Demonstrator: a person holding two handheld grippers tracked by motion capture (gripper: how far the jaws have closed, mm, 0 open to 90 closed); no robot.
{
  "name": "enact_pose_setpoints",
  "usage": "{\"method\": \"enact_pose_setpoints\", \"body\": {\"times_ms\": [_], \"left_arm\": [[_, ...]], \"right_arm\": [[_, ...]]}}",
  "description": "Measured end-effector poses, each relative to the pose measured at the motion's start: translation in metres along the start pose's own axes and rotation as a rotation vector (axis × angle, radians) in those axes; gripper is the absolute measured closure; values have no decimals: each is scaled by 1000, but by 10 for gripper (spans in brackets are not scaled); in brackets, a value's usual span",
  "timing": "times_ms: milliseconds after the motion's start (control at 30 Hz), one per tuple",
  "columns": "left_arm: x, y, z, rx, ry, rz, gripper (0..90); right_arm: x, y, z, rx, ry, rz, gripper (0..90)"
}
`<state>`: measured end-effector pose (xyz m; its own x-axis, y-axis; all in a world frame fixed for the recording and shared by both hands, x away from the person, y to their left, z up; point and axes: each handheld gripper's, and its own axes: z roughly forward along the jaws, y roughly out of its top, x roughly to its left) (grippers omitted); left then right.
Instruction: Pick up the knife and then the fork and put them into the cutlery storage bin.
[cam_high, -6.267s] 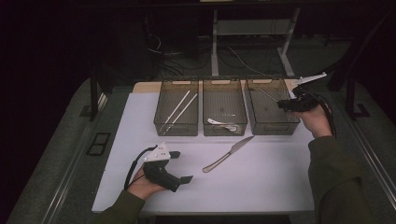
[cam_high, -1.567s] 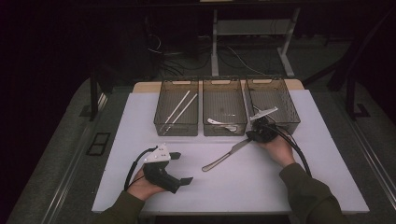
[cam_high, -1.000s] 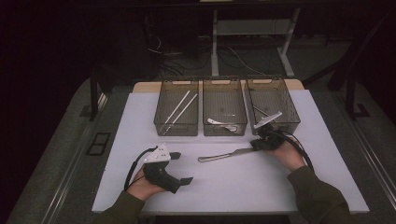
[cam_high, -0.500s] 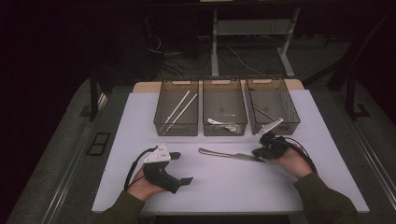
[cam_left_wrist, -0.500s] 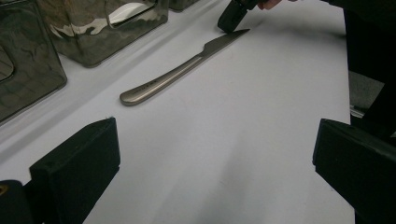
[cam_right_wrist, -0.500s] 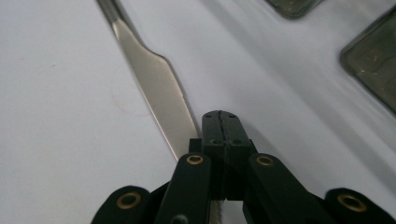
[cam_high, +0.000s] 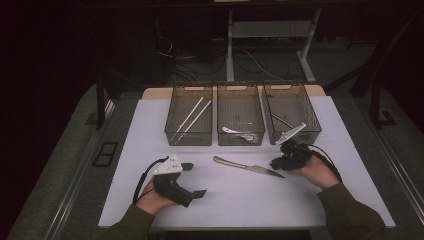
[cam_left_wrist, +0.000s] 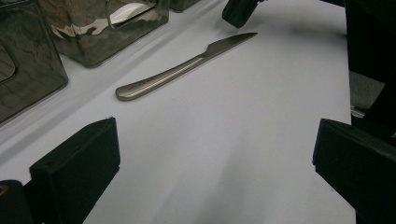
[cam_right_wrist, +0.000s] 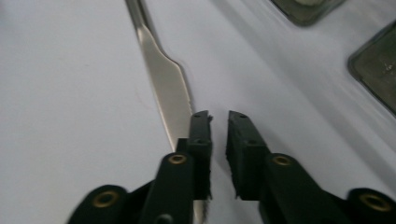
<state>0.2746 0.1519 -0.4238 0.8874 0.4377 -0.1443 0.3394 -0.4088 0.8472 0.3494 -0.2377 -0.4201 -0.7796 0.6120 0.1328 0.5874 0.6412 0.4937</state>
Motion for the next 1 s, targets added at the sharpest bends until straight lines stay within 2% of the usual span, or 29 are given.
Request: {"method": "enact_pose_setpoints", "body": {"times_ms": [133, 233, 300, 333, 400, 500, 600, 800, 1000], "left_arm": [[0, 0, 0, 2, 1, 2, 0], [0, 0, 0, 1, 2, 2, 0], [0, 0, 0, 1, 1, 1, 0], [0, 0, 0, 1, 1, 2, 0], [0, 0, 0, 1, 1, 2, 0], [0, 0, 0, 2, -1, 3, 0], [0, 0, 0, 3, -2, 4, 0], [0, 0, 0, 2, -4, 4, 0], [0, 0, 0, 2, -6, 6, 0]], "right_arm": [[3, 8, -4, -15, 38, -18, 616], [9, 18, -2, -11, 54, -53, 602], [13, 25, 0, -7, 46, -75, 602], [15, 29, 2, -2, 50, -80, 604], [20, 37, 8, 22, 75, -126, 607], [28, 47, 17, 38, 75, -195, 613], [33, 58, 26, 90, 72, -244, 658], [40, 79, 41, 173, 67, -303, 728], [45, 89, 56, 232, 56, -345, 760]]}}
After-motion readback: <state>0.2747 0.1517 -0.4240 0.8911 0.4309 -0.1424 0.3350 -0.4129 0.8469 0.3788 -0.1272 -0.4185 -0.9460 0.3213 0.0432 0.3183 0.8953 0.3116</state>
